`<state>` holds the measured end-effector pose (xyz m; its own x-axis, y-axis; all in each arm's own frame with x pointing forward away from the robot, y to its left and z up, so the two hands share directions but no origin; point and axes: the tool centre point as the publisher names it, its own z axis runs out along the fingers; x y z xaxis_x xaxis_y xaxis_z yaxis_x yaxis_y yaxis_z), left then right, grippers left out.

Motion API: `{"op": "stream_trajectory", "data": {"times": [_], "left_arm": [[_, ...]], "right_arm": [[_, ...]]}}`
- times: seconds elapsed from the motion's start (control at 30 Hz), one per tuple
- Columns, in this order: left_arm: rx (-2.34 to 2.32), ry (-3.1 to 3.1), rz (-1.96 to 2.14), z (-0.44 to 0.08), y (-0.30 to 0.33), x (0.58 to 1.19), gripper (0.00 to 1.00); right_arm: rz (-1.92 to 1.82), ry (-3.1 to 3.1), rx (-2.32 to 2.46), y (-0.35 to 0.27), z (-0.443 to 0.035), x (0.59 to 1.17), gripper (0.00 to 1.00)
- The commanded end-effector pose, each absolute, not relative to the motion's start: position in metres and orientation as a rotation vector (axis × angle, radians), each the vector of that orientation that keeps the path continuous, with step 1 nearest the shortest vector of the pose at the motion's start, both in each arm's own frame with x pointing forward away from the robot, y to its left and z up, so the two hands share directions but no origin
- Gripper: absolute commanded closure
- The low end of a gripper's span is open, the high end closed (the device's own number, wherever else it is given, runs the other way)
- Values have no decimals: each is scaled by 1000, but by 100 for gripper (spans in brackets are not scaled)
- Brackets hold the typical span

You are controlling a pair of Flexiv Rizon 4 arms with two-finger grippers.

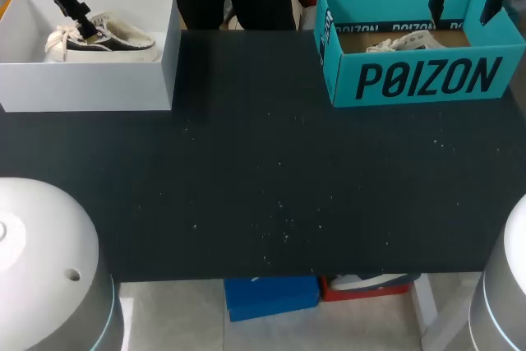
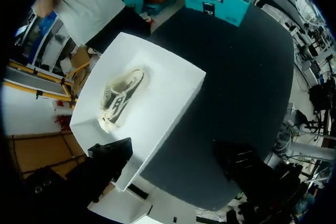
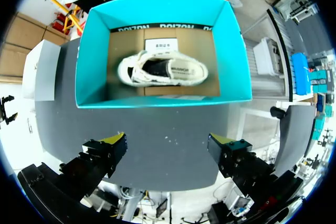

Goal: Take the shoe out of the shoebox, open the shoe tongue, remove and reinsert the insole, then place the shoe into the shoebox

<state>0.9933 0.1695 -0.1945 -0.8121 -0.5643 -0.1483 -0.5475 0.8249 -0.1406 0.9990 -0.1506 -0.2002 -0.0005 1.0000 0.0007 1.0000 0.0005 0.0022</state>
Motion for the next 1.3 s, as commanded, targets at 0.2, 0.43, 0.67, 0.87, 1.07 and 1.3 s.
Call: {"op": "stream_trajectory", "data": {"times": [0.2, 0.43, 0.67, 0.87, 1.07, 1.3], "left_arm": [[-370, 3046, -43, -203, 203, 1054, 29], [-258, 3102, 84, -226, 214, 1097, 22], [-149, 3125, 106, -255, 224, 1139, 21], [-116, 3141, 117, -289, 227, 1168, 26], [-58, 3167, 131, -321, 215, 1185, 29], [-25, 3196, 128, -347, 202, 1196, 41]], "right_arm": [[3, 2221, 2220, -150, -200, 999, 0], [3, 2221, 2220, -150, -200, 999, 0], [3, 2221, 2220, -150, -200, 999, 0], [3, 2221, 2220, -150, -200, 999, 0], [3, 2221, 2220, -150, -200, 999, 0], [3, 2221, 2220, -150, -200, 999, 0]]}}
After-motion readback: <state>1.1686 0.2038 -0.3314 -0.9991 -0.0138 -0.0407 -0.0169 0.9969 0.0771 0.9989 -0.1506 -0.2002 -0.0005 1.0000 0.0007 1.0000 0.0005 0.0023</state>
